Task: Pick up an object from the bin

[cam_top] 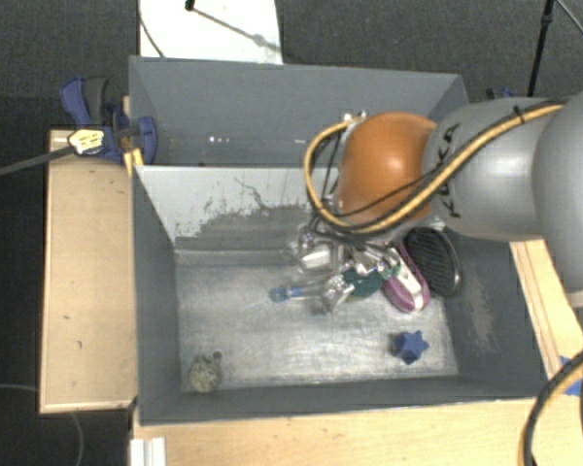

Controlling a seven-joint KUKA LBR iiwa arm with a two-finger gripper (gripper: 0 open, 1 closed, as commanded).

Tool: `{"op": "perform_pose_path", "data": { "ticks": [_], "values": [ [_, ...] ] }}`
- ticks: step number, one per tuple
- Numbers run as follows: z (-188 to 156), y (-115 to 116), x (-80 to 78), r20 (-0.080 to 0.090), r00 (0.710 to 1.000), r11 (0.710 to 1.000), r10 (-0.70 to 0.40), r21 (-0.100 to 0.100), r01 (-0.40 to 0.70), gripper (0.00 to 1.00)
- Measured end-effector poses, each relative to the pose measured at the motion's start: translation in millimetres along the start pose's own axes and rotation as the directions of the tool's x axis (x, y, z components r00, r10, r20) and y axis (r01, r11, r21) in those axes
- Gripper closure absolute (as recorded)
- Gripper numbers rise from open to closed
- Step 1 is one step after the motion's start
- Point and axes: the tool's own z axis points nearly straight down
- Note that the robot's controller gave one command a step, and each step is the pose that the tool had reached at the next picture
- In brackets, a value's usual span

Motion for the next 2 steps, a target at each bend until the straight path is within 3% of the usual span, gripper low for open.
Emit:
{"op": "perform_pose_path", "data": {
  "ticks": [1, 2],
  "values": [
    [3.5, -1.2, 4.1, -0.012, 1.000, 1.000, 0.004, 0.001, -0.004, 1.00],
    [-166.8, 21.9, 26.0, -0.012, 0.843, 0.844, -0.537, -0.004, 0.537, 1.00]
  ]
}}
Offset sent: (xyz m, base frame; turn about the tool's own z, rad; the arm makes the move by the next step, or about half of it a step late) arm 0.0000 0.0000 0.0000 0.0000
